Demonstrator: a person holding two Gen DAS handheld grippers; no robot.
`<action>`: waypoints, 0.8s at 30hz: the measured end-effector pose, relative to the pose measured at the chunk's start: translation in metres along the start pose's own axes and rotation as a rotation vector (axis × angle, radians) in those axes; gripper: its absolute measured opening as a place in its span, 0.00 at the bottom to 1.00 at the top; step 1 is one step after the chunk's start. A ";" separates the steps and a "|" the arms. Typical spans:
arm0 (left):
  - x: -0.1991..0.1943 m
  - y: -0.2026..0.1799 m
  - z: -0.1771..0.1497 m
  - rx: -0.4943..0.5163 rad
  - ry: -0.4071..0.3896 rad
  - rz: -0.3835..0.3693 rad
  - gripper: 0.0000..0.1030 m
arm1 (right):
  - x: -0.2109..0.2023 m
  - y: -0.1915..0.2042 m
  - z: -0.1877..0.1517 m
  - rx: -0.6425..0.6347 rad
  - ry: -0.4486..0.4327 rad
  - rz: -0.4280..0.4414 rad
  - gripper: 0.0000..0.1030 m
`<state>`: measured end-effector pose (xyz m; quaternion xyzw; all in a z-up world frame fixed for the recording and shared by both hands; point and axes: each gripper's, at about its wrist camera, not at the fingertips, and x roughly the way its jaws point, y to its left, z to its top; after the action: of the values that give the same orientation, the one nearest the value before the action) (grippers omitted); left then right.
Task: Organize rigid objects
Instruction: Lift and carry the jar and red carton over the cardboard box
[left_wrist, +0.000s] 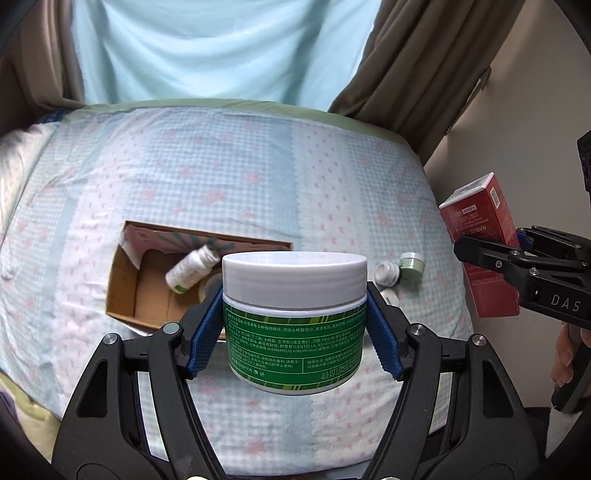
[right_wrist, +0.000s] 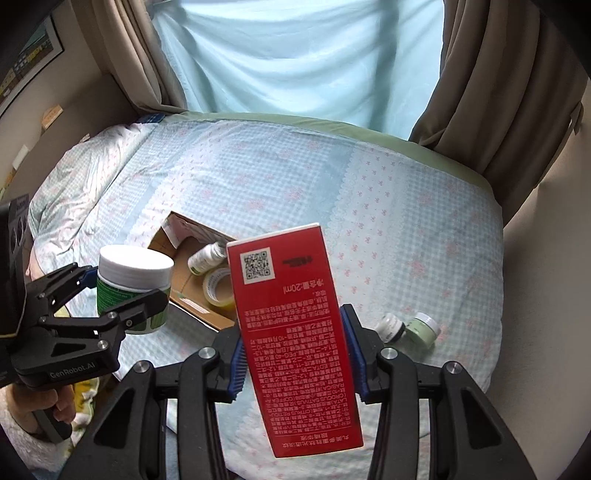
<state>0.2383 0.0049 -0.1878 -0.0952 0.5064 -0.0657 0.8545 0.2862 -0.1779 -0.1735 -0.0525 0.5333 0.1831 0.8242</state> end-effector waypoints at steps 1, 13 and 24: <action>-0.001 0.017 0.001 0.003 0.004 -0.008 0.66 | 0.003 0.011 0.003 0.025 -0.009 -0.003 0.40; 0.020 0.171 0.014 0.083 0.112 0.000 0.66 | 0.086 0.118 0.015 0.314 0.066 -0.011 0.40; 0.100 0.212 0.010 0.135 0.229 0.037 0.66 | 0.169 0.122 0.002 0.450 0.158 -0.096 0.40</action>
<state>0.2981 0.1908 -0.3172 -0.0197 0.5966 -0.0941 0.7968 0.3057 -0.0228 -0.3116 0.0927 0.6205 0.0156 0.7786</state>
